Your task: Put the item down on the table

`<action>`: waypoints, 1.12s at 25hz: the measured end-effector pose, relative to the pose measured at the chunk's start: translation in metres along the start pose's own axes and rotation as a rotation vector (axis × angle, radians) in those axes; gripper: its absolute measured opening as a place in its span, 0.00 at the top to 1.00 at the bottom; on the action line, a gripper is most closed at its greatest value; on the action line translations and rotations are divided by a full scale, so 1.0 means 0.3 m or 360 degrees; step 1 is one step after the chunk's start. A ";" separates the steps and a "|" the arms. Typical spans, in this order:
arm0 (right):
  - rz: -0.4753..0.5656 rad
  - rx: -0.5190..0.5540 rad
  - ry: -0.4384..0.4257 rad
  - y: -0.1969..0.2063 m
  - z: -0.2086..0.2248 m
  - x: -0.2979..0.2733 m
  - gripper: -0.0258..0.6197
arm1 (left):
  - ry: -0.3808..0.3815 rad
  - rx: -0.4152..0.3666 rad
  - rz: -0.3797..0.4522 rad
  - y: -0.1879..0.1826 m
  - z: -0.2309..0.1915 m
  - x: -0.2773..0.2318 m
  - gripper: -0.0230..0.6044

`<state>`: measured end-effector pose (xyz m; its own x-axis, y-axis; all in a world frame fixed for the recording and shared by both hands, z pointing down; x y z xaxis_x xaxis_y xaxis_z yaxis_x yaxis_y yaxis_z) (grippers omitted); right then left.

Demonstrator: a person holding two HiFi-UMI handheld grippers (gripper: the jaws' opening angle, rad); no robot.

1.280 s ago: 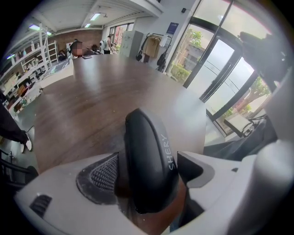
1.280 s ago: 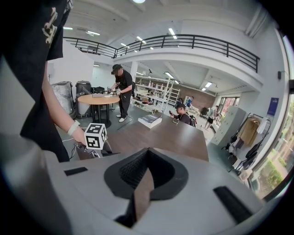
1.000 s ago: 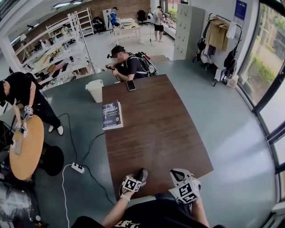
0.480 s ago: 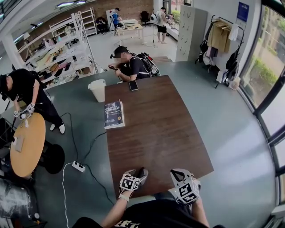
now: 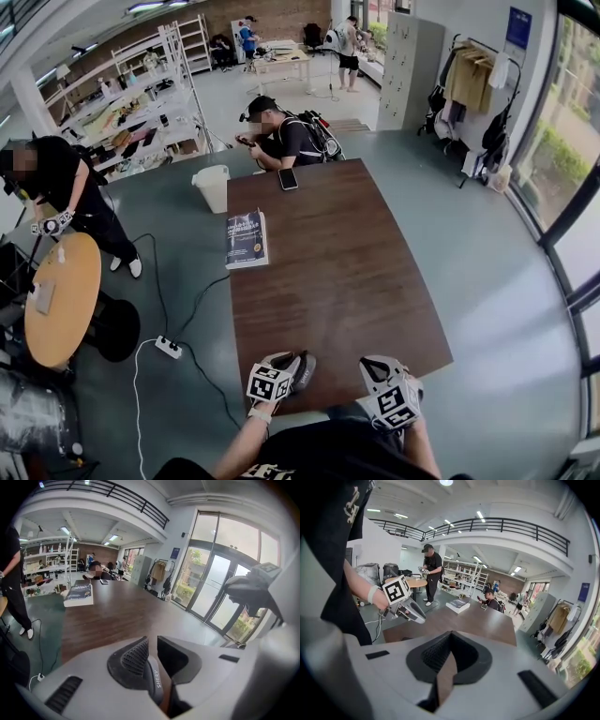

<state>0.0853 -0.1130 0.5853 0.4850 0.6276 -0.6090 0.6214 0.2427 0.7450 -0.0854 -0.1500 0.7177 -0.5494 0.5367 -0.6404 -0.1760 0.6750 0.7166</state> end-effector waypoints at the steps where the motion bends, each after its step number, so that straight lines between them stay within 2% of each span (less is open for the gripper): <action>1: 0.0002 0.0001 0.0001 0.002 0.000 -0.003 0.98 | -0.0009 0.0002 0.0024 -0.010 -0.003 0.010 0.88; 4: 0.0009 0.0001 0.0005 -0.003 0.008 -0.004 0.98 | -0.0007 0.0011 0.0101 -0.050 0.001 0.040 0.95; 12: 0.0037 -0.0058 0.0034 -0.018 0.037 -0.007 0.98 | 0.0089 -0.0033 0.0373 -0.218 0.069 0.150 0.95; 18: 0.0090 -0.0011 0.0035 -0.020 0.053 -0.020 0.98 | 0.0121 -0.0036 0.0463 -0.299 0.109 0.202 0.95; 28: 0.0116 -0.0112 0.0020 -0.052 0.062 0.005 0.98 | 0.0132 -0.0064 0.0592 -0.383 0.149 0.286 0.95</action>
<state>0.0878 -0.1296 0.5677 0.5195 0.6546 -0.5492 0.5395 0.2471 0.8049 -0.0758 -0.1590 0.5680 -0.6459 0.6972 -0.3109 0.0169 0.4202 0.9073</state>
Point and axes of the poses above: the fingertips, and each gripper's own axes: x backward along the fingers, z to its right, y out of its underside, the point moved 1 cm from there along x, backward along the fingers, and after that the axes turned 2 degrees about -z, right-handed, at the moved point
